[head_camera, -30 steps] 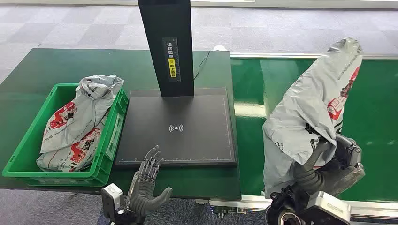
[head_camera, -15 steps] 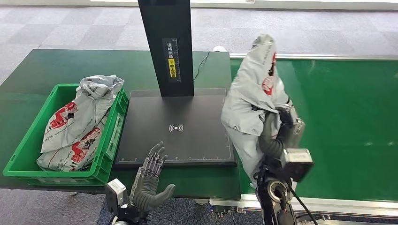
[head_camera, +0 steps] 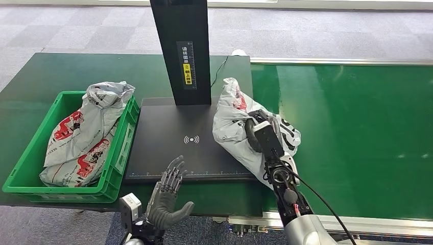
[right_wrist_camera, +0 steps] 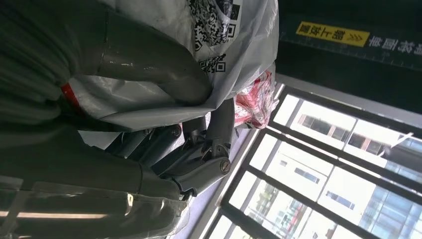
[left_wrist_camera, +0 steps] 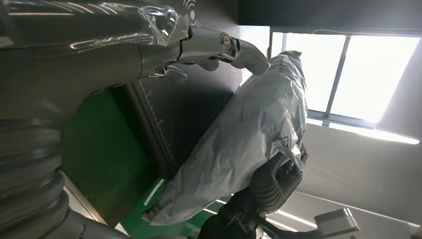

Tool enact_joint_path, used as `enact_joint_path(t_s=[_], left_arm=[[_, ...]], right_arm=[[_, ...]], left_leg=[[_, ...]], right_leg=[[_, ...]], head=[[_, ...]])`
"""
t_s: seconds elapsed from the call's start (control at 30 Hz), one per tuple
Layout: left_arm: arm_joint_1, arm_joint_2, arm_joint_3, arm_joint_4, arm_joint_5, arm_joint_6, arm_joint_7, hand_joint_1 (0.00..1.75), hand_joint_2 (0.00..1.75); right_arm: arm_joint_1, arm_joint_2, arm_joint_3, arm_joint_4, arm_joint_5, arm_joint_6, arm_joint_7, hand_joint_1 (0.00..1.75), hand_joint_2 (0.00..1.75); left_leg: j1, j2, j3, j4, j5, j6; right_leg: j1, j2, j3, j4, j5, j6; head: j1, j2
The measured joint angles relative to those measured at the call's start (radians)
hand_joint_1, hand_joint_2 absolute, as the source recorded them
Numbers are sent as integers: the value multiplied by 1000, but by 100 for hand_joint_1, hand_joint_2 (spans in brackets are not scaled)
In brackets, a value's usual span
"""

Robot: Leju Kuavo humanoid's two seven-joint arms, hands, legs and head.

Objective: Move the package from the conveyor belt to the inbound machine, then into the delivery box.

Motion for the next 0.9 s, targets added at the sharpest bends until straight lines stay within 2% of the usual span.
enact_joint_path(t_s=[0.2,0.33,0.67,0.9], left_arm=[[-15,1,1,30,4,-6,-13,0,175],[-27,2,4,47,4,-6,-17,0,175],[-38,2,13,46,1,-5,-18,0,175],[-48,8,25,26,3,14,-17,0,175]], right_arm=[[-42,9,-1,43,-66,155,-74,175,175],[-75,25,0,45,-112,244,-83,175,175],[-249,97,38,100,-161,293,53,175,175],[-327,158,80,172,-179,380,94,175,175]], left_leg=[[0,0,0,0,0,0],[0,0,0,0,0,0],[0,0,0,0,0,0],[0,0,0,0,0,0]], right_leg=[[0,0,0,0,0,0],[0,0,0,0,0,0],[0,0,0,0,0,0],[0,0,0,0,0,0]], head=[[0,0],[0,0],[0,0],[0,0]])
